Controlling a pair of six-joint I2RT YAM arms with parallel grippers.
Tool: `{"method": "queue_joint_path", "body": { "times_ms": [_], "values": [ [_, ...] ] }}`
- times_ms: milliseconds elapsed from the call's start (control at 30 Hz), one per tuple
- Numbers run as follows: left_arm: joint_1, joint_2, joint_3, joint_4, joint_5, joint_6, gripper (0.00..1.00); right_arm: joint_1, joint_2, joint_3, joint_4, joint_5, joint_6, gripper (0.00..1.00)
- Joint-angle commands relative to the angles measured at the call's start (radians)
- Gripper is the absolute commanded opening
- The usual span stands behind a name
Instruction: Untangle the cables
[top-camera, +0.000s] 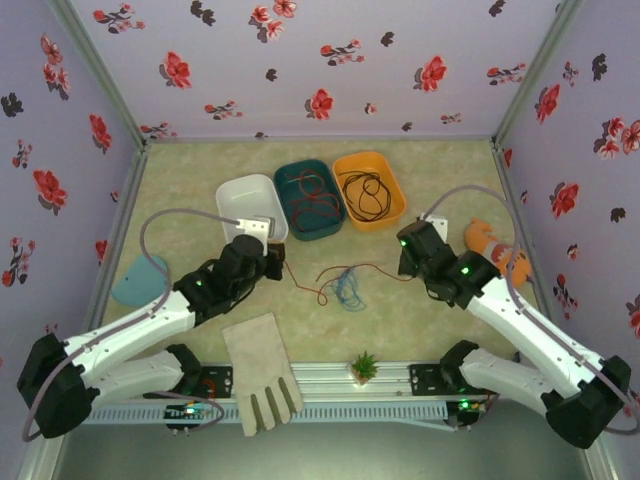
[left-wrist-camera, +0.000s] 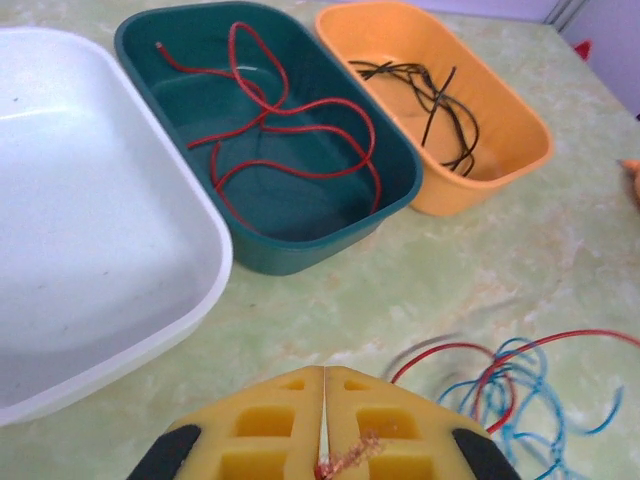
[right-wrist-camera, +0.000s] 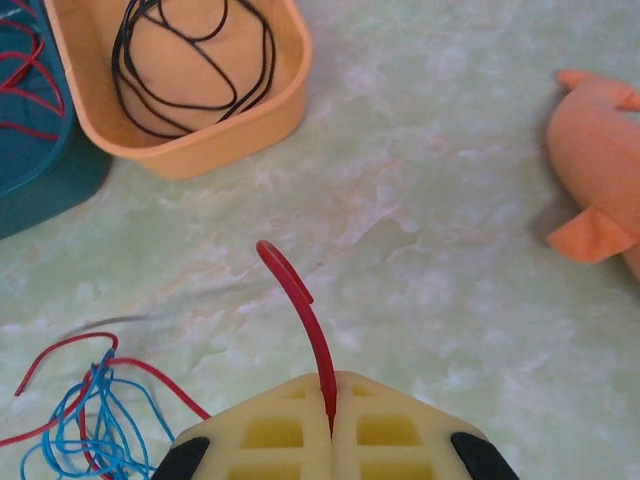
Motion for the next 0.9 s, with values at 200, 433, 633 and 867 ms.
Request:
{"method": "queue_joint_path", "body": {
  "times_ms": [200, 433, 633, 867],
  "values": [
    [0.042, -0.063, 0.046, -0.152, -0.1, 0.068, 0.0, -0.017, -0.025, 0.091, -0.138, 0.123, -0.002, 0.0],
    [0.104, -0.154, 0.132, -0.314, -0.173, 0.157, 0.0, -0.057, -0.03, 0.106, -0.205, 0.184, -0.026, 0.0],
    [0.138, -0.228, 0.204, -0.345, -0.178, 0.21, 0.0, -0.108, -0.034, 0.107, -0.207, 0.178, -0.05, 0.0],
    [0.14, -0.256, 0.276, -0.355, -0.159, 0.258, 0.0, -0.156, -0.033, 0.079, -0.181, 0.153, -0.07, 0.0]
  ]
}}
